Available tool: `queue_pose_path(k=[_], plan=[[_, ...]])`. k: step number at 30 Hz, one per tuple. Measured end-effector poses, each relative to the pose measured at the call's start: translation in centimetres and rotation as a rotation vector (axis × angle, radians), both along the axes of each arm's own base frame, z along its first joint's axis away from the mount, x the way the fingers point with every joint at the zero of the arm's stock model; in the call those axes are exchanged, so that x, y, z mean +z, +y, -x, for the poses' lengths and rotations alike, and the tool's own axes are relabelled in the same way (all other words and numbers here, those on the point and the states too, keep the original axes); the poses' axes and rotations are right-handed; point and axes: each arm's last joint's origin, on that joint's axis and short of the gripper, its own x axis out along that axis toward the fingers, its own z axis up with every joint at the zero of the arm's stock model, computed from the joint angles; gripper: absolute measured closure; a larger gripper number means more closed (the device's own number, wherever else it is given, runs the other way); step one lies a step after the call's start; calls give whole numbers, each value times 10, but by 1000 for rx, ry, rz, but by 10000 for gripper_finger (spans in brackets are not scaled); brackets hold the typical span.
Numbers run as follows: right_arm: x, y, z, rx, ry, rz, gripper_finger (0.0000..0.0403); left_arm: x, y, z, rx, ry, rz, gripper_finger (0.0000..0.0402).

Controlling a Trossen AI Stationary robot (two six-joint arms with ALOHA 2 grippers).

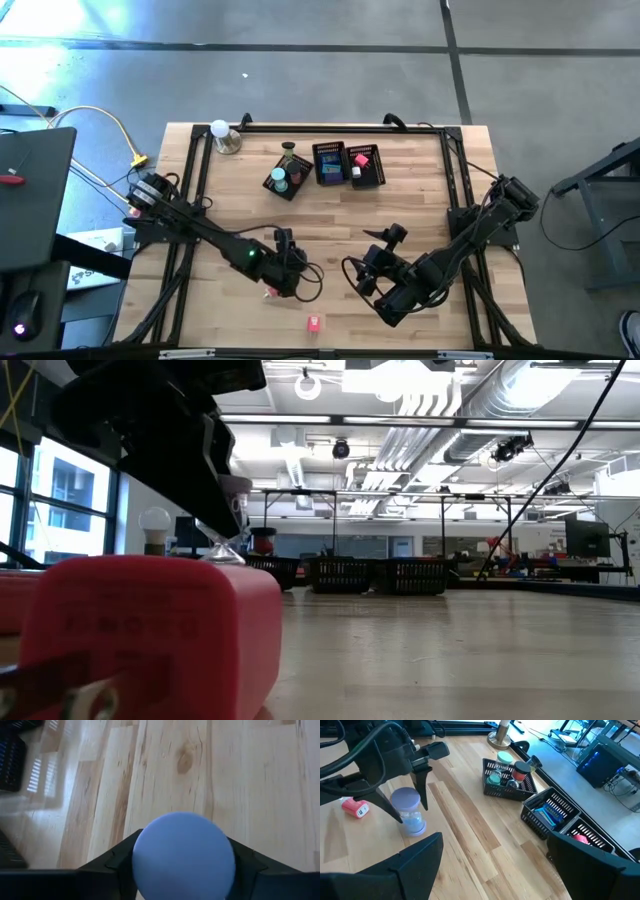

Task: Pick & Place Office items
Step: Put the purple hourglass into the left black bin

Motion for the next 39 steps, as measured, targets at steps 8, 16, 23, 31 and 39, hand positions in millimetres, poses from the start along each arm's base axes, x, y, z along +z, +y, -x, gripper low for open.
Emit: queue_pose_path(k=[8, 16, 23, 31, 39], plan=[[0, 0, 0, 1, 0, 5, 56, 0, 1, 0, 6, -3, -8, 219], [0, 0, 0, 1, 0, 5, 56, 4, 2, 3, 62, -19, 34, 220], [0, 0, 0, 1, 1, 5, 56, 27, 9, 9, 78, -73, 74, 220], [0, 0, 0, 1, 2, 3, 56, 61, 28, 25, 105, -125, 108, 220], [0, 0, 0, -1, -3, 9, 56, 89, 83, 29, 253, -180, 89, 220]])
